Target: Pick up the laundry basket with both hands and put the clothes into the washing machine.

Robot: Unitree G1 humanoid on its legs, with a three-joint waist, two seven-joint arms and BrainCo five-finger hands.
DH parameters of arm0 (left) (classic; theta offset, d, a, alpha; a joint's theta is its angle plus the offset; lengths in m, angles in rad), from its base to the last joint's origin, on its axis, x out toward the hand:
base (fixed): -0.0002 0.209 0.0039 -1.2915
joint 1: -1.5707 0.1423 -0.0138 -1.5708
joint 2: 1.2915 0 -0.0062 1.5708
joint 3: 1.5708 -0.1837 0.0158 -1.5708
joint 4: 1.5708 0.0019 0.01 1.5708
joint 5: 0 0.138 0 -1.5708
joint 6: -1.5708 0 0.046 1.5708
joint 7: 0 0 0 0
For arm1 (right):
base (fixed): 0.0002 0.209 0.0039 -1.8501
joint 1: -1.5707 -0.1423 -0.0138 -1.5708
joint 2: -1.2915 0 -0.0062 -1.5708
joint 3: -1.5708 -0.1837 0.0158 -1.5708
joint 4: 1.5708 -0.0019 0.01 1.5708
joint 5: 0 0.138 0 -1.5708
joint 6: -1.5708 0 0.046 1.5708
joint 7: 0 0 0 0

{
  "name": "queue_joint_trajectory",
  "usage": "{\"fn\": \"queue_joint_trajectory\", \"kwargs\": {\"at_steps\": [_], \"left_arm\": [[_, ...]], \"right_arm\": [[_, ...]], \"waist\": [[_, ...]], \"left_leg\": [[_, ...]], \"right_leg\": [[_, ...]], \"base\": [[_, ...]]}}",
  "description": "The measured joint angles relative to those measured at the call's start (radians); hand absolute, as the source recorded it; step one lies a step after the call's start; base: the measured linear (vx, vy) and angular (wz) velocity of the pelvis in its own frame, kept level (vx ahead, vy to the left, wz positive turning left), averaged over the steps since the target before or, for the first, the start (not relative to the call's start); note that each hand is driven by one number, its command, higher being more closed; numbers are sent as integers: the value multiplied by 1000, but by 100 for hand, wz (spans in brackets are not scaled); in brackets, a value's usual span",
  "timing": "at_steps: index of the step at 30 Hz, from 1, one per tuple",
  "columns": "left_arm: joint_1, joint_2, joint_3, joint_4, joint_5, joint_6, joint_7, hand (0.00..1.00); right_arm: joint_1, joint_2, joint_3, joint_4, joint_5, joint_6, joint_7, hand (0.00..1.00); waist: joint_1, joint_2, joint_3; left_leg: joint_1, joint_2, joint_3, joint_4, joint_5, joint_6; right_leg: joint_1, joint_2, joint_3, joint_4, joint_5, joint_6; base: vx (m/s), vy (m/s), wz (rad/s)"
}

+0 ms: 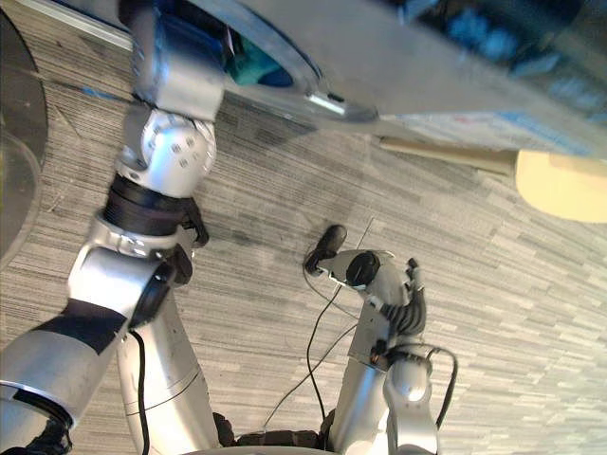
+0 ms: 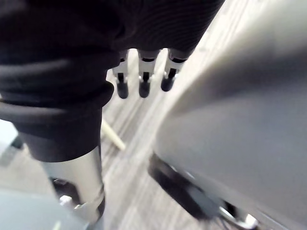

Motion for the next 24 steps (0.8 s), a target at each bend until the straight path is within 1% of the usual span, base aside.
{"fn": "queue_joint_trajectory", "kwargs": {"at_steps": [1,2,3,4,5,6,8,9,11,13,14,15,18,19,20,22,24], "left_arm": [[-55,41,17,48,32,12,7,100],[-133,101,37,119,91,40,16,100],[-206,157,45,182,158,74,24,100],[-237,187,43,207,198,89,27,100],[-278,239,44,243,349,129,41,100],[-297,274,44,257,491,159,53,0],[-317,347,44,268,774,215,64,0],[-326,373,46,280,907,242,58,0],[-325,393,48,317,1043,269,52,0],[-291,385,82,359,1116,283,14,0],[-272,383,92,363,1125,286,1,0],[-230,375,117,375,1130,288,-29,0],[-132,348,196,401,1122,293,-80,0],[-97,340,212,403,1104,295,-102,0],[-73,325,229,403,1066,294,-123,0],[-34,306,241,403,1013,285,-141,0],[16,266,238,399,969,272,-144,0]], "right_arm": [[-64,-8,-15,24,6,0,-4,0],[-116,-19,-7,46,9,-9,2,0],[-136,-20,6,47,15,-28,5,0],[-143,-18,10,47,19,-39,5,0],[-158,-14,16,55,24,-52,8,0],[-159,-11,17,60,24,-62,9,0],[-158,-11,16,73,23,-84,13,0],[-158,-11,14,79,22,-95,19,0],[-156,-11,14,95,21,-102,31,0],[-150,-12,14,121,22,-101,41,0],[-147,-13,14,127,22,-101,45,0],[-138,-16,15,145,22,-98,50,0],[-98,-19,24,172,23,-91,55,0],[-82,-26,29,175,24,-77,67,0],[-70,-41,39,177,26,-73,72,0],[-67,-50,44,183,27,-73,75,0],[-66,-68,47,184,27,-73,76,0]], "waist": [[-2,-1,1],[-3,-2,1],[-6,-2,1],[-9,-2,1],[-14,-2,1],[-14,-2,1],[-13,-4,-1],[-10,-4,-1],[-7,-4,-1],[-12,-4,-1],[-15,-4,-1],[-16,-5,-1],[-15,-5,-1],[-16,-5,-1],[-16,-6,-2],[-15,-6,-2],[-7,-10,-4]], "left_leg": [[-19,11,7,0,2,4],[-46,29,13,-3,9,9],[-64,35,19,-15,18,13],[-70,36,23,-23,22,12],[-74,50,36,-39,41,22],[-74,57,41,-48,50,20],[-68,60,51,-69,68,31],[-58,60,62,-88,81,39],[-35,62,70,-119,90,39],[7,60,85,-156,104,45],[21,59,92,-168,106,44],[54,58,101,-194,110,39],[129,57,125,-268,134,32],[158,56,131,-301,147,29],[187,51,136,-332,163,24],[225,50,138,-373,182,21],[292,43,163,-445,209,14]], "right_leg": [[-27,7,6,-5,12,-4],[-58,21,8,-16,31,-11],[-83,24,7,-24,44,-16],[-91,25,6,-29,50,-18],[-94,30,0,-43,61,-19],[-95,36,-2,-52,69,-22],[-94,43,-3,-75,86,-23],[-91,45,-4,-94,98,-25],[-75,52,-6,-130,118,-25],[-33,58,-17,-172,134,-23],[-20,60,-19,-184,137,-22],[8,66,-21,-211,145,-20],[69,84,-29,-282,167,-19],[97,90,-39,-314,176,-23],[124,93,-49,-341,183,-24],[162,100,-62,-377,193,-26],[208,108,-66,-427,209,-31]], "base": [[-81,2,-47],[-85,-2,-46],[-61,-10,-32],[-44,-22,-12],[-27,-25,-6],[-32,-28,-9],[-39,-21,-8],[-40,-11,-6],[-47,2,-6],[-47,24,0],[-35,34,5],[0,0,0],[0,0,0],[7,-10,6],[11,-12,9],[13,-21,8],[8,-50,8]]}}
